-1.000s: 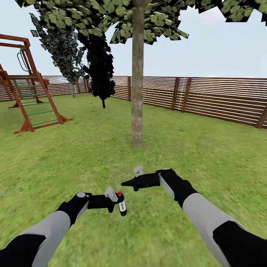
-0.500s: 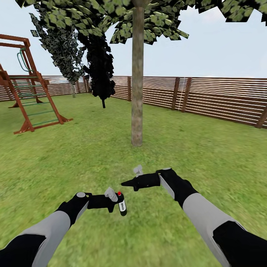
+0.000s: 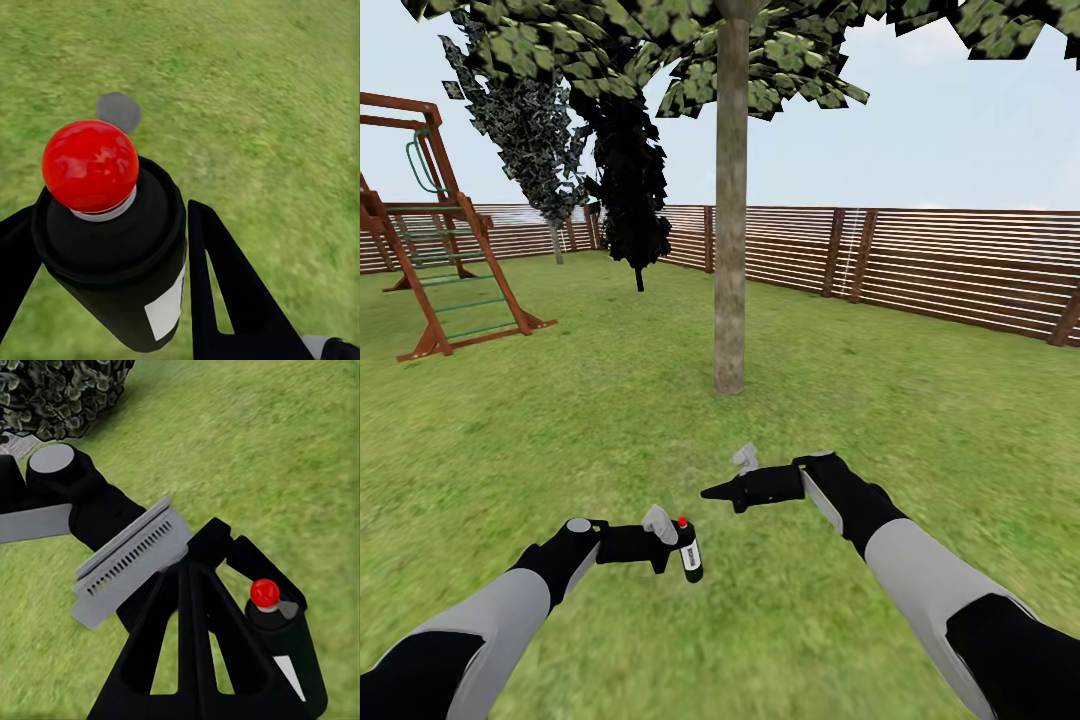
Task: In the garden, pick up the pesticide atomizer on the floor and spray pesticide onto both trees until each tree trunk is fully covered.
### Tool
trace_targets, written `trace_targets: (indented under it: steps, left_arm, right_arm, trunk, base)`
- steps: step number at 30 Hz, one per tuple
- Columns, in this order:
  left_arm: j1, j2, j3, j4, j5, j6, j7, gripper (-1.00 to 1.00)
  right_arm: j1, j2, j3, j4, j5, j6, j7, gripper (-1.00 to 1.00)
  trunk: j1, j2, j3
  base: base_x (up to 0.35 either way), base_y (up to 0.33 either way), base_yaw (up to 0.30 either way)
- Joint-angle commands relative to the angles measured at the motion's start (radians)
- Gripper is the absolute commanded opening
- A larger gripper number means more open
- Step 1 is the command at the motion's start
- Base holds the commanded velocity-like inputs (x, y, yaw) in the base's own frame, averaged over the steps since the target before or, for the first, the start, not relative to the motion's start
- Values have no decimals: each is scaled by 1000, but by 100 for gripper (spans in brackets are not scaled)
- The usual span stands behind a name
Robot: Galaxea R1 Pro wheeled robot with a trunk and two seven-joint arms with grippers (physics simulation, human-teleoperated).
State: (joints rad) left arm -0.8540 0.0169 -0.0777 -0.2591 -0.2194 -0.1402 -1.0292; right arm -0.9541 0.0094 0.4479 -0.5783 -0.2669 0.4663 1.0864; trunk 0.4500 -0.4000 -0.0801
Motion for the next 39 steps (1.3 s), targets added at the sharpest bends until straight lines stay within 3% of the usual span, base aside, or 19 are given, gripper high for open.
trace_targets:
  steps: [1,6,12,27,37,39]
  left_arm:
    - [0,0,0,0,0,0,0,-100]
    - [0,-5,-1,0,0,-1,0,-100]
    - [0,-31,-1,0,0,-1,0,-100]
    - [0,-32,-1,0,0,-1,0,-100]
    - [0,-32,-1,0,0,-1,0,-100]
    - [0,-32,-1,0,0,-1,0,-100]
  right_arm:
    - [0,-1,0,0,0,0,0,-100]
    - [0,1,0,1,0,0,-25,-100]
    - [0,12,1,2,0,0,-35,-100]
    - [0,-12,-1,2,2,-2,-95,-100]
    - [0,9,3,9,2,-2,-107,-100]
    - [0,7,3,10,2,-2,-141,-100]
  trunk:
    - [0,0,0]
    - [0,0,0]
    - [0,0,0]
    - [0,0,0]
    - [0,0,0]
    - [0,0,0]
  base:
    - [0,0,0]
    - [0,0,0]
    - [0,0,0]
    - [0,0,0]
    - [0,0,0]
    - [0,0,0]
